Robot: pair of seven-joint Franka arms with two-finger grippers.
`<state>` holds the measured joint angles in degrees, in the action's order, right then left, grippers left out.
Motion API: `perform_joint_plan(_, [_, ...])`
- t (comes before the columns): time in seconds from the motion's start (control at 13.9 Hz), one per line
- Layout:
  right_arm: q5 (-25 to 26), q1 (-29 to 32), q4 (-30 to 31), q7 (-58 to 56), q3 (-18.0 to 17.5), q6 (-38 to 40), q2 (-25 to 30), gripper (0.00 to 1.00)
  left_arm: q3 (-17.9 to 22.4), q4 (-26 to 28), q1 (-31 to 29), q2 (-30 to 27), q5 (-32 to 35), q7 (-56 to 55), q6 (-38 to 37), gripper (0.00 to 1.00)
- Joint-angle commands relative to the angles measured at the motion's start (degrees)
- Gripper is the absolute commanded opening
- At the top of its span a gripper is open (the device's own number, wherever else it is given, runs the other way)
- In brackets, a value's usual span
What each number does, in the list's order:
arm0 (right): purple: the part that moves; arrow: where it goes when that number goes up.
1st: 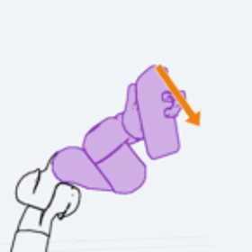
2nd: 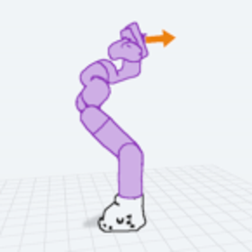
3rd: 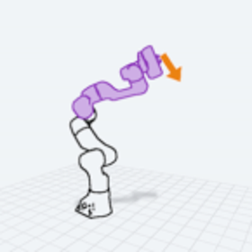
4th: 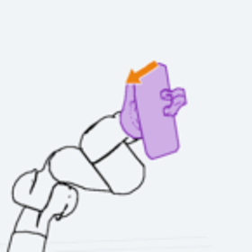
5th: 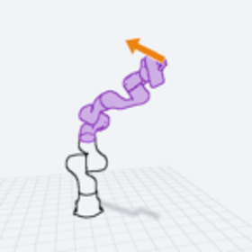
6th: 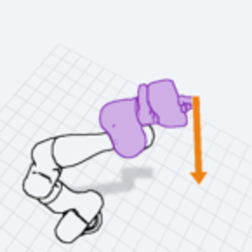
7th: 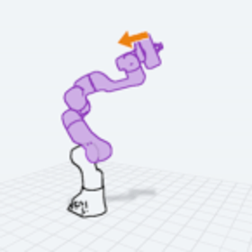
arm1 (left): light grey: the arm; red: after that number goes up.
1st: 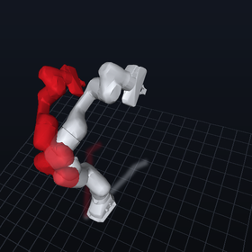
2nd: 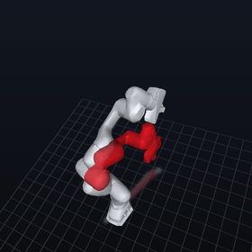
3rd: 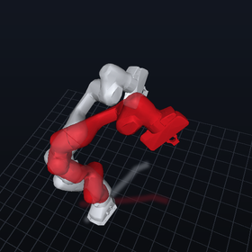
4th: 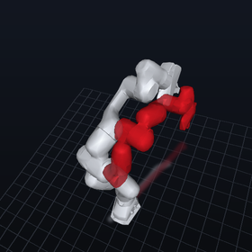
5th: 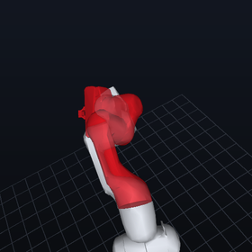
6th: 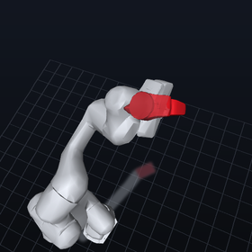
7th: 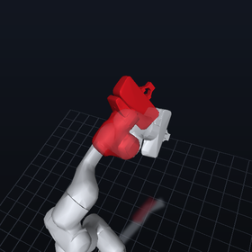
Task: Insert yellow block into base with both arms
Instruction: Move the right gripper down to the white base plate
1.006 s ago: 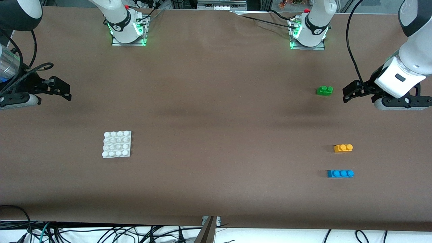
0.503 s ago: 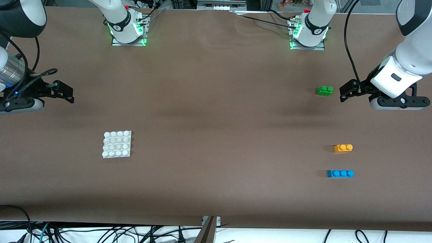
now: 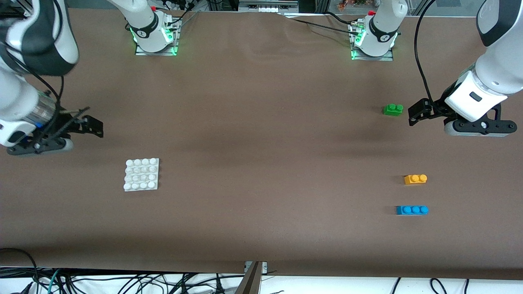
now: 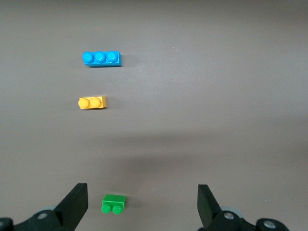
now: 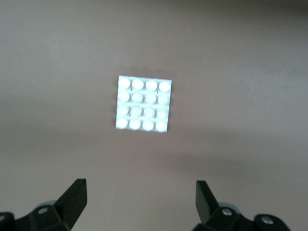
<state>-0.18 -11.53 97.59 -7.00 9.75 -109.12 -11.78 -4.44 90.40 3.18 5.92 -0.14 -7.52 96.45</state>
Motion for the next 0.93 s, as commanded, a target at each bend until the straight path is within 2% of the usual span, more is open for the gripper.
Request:
perform_joint_plan(0.0, [0.18, 0.45, 5.24, 0.32, -0.09, -4.52, 1.15, 1.00, -0.21, -2.25, 0.43, 1.02, -1.53, -0.04, -1.62, 1.00])
perform_joint_plan(0.36, [0.09, 0.98, 5.15, 0.41, -0.09, -7.77, -3.50, 1.00, -0.39, -2.25, 0.16, 1.02, -1.53, 0.05, -1.61, 1.00])
perform_joint_plan(0.65, [-3.24, 1.86, 5.24, -0.38, -0.09, -13.91, -8.60, 1.00, -0.30, -2.33, -0.01, 1.11, -1.45, 0.05, -1.53, 1.00])
perform_joint_plan(0.86, [-3.42, 2.21, 5.24, -0.56, -0.09, -20.94, -13.69, 1.00, -0.13, -2.33, -0.45, 1.11, -1.53, 0.05, -1.61, 1.00])
